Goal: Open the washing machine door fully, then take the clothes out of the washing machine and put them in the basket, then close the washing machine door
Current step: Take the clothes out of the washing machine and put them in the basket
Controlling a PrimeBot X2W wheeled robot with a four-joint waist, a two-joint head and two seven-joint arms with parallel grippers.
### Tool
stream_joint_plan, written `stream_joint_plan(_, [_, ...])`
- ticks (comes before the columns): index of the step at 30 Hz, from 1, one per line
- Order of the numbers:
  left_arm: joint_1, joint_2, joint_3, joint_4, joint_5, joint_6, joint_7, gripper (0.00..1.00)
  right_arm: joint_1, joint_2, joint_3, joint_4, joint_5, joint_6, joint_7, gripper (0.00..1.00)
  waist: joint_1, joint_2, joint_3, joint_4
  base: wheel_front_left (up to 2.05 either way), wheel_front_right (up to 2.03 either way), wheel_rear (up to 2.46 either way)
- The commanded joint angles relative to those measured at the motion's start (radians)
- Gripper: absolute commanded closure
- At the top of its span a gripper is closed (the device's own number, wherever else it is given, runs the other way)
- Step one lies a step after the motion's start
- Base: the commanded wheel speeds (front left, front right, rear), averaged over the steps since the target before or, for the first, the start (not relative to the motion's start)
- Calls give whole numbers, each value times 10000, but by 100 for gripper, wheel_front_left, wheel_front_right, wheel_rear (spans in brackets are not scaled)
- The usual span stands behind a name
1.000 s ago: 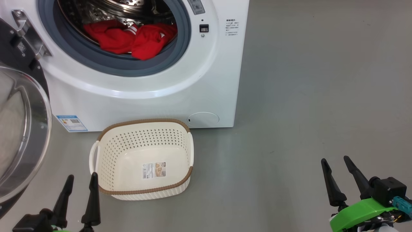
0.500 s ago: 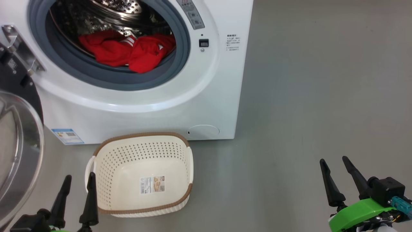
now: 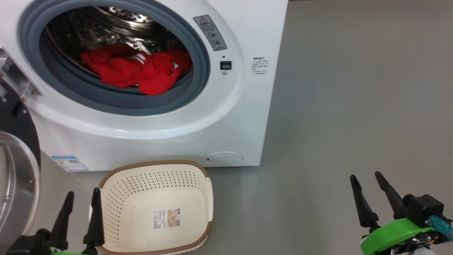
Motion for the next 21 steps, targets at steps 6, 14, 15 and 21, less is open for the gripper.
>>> stream_joint_plan(6, [-500, 137, 281, -19, 122, -29, -55, 0, -222, -67, 314, -214, 2, 16, -120, 0, 0, 0, 113, 27, 1, -1, 0])
stream_joint_plan(14, [-1217, 111, -12, 662, 219, -29, -55, 0, -454, 1, 368, -259, -10, 16, -120, 0, 0, 0, 502, -16, 0, 0, 0])
stream_joint_plan(15, [-1392, 150, -99, 767, 218, -29, -55, 0, -486, 12, 366, -266, -14, 16, -120, 0, 0, 0, 568, -21, 0, 0, 0])
stream_joint_plan(21, [-2892, 465, -635, 1608, 266, -29, -55, 0, -738, 121, 391, -297, -40, 16, -120, 0, 0, 0, 1054, -108, 0, 0, 0])
